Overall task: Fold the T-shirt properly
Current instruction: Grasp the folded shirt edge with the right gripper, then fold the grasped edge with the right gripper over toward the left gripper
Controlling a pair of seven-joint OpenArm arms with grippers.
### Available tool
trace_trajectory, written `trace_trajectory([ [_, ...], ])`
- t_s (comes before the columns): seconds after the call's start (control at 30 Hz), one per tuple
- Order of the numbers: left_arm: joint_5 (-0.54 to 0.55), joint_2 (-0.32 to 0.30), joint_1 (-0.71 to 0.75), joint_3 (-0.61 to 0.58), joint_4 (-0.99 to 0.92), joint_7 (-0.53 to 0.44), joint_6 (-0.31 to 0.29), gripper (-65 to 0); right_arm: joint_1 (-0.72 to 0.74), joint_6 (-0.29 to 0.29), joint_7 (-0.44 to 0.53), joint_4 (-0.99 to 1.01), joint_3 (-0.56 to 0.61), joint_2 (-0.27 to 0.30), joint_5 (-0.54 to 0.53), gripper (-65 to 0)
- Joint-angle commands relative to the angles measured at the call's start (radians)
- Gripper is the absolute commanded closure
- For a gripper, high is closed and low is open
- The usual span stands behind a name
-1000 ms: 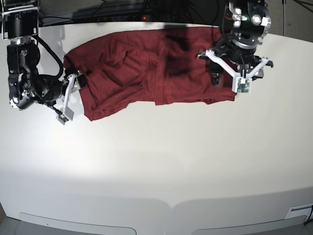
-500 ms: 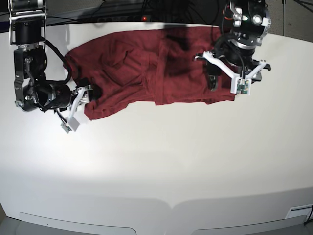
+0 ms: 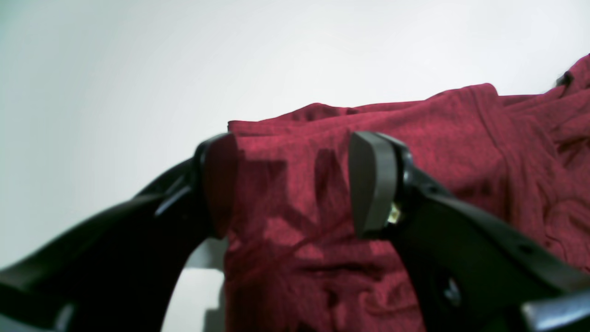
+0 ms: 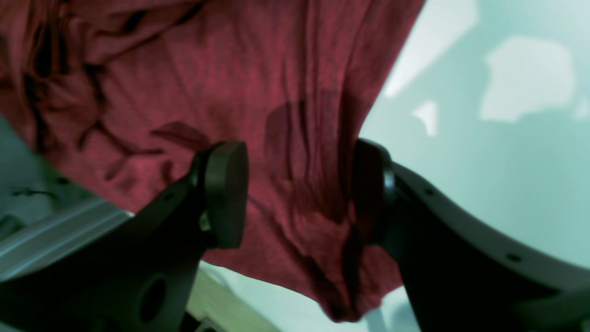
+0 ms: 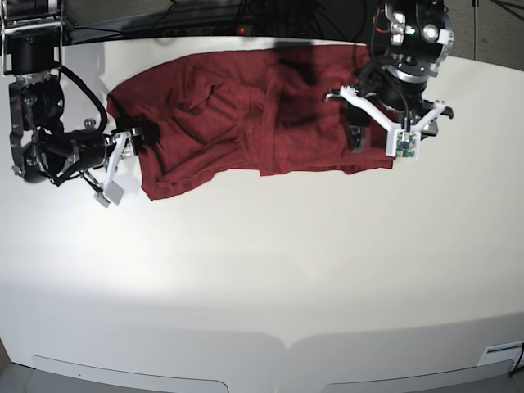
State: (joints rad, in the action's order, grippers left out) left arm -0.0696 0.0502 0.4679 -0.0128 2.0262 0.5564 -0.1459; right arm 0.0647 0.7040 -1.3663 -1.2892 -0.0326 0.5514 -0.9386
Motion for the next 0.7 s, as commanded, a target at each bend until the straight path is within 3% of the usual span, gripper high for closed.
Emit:
trace_trajectory([
  [0.0, 0.0, 0.002, 0.0, -0.001, 0.018, -0.026, -0.003, -36.9, -0.005, -0.006, -0.03, -0.003, 0.0, 0.008, -0.001, -34.0],
  [0.47, 0.0, 0.002, 0.0, -0.001, 0.018, -0.026, -0.003, -36.9, -0.018, -0.006, -0.03, -0.006, 0.0, -0.04, -0.042, -34.0],
  [0.67, 0.0, 0.002, 0.0, -0.001, 0.018, -0.026, -0.003, -36.9, -0.018, -0.006, -0.03, -0.006, 0.0, -0.064, -0.034, -23.2],
])
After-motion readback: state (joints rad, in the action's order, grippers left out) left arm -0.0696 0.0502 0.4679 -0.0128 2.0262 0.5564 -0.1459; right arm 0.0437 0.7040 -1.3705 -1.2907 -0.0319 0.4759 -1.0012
